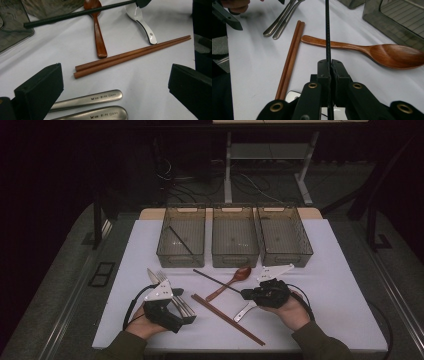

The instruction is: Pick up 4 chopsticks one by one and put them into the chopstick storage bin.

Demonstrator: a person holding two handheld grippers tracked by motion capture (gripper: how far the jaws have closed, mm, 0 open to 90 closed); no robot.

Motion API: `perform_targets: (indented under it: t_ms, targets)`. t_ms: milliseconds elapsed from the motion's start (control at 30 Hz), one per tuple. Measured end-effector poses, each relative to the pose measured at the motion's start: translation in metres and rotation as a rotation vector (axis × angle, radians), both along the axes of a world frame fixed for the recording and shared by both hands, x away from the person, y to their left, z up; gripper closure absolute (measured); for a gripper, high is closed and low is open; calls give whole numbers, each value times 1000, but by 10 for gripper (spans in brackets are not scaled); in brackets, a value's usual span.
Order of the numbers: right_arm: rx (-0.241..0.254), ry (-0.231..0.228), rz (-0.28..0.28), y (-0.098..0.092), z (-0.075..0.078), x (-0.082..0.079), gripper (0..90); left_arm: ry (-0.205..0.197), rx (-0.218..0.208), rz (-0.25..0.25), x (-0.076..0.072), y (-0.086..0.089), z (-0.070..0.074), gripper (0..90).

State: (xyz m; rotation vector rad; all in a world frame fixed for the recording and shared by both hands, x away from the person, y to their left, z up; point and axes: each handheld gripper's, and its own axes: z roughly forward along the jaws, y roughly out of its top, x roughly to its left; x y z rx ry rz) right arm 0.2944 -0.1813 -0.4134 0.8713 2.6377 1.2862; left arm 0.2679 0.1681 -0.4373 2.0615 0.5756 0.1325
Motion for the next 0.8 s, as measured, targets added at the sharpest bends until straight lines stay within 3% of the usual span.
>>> perform_targets:
  t_ms: [800]
  targets:
    - [84,-28,-53,-16,24,17,859,-4,5,-1,1,0,-1,0]
